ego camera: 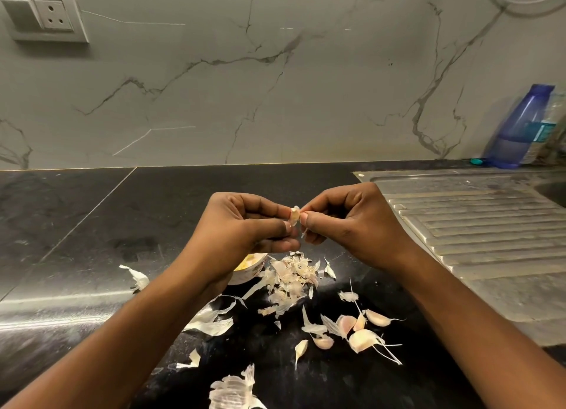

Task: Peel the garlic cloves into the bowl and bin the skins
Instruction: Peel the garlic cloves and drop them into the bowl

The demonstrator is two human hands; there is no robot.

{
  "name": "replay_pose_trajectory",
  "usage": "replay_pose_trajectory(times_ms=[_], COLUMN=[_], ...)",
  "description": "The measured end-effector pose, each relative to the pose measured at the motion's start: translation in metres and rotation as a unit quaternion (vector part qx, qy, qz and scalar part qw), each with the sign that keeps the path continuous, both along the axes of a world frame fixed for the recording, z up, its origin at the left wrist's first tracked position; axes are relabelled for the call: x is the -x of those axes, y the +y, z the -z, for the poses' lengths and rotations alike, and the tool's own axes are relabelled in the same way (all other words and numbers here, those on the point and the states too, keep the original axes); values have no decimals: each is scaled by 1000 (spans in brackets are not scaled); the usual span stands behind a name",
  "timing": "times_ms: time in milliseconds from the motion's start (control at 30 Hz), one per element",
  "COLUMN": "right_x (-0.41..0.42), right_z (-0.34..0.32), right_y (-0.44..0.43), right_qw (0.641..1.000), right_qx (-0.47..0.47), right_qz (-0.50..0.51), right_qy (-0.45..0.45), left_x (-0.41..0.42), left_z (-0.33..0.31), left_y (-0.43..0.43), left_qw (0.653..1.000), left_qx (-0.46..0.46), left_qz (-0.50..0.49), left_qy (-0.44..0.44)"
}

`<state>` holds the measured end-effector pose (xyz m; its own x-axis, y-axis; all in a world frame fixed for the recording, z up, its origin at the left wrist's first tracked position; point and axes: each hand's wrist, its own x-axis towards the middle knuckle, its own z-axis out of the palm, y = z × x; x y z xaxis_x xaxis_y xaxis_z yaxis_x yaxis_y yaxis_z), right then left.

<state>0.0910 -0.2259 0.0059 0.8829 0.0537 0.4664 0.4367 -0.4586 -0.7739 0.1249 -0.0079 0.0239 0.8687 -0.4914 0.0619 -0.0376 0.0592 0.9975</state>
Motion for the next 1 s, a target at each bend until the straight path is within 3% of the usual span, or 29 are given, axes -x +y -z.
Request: replay_pose_trajectory(times_ms=[167,1000], right_x=[1,1], right_z=[-1,-3], right_y=[0,-1], right_qw=[1000,1000], right_qx=[-10,-4], right_qz=[2,1], right_qy=[-1,-9], left_x=[-2,0], left_z=[-1,-5], left_y=[0,0], left_qw=[999,999], left_qx=[16,16], left_qz=[-1,24], left_qy=[36,42])
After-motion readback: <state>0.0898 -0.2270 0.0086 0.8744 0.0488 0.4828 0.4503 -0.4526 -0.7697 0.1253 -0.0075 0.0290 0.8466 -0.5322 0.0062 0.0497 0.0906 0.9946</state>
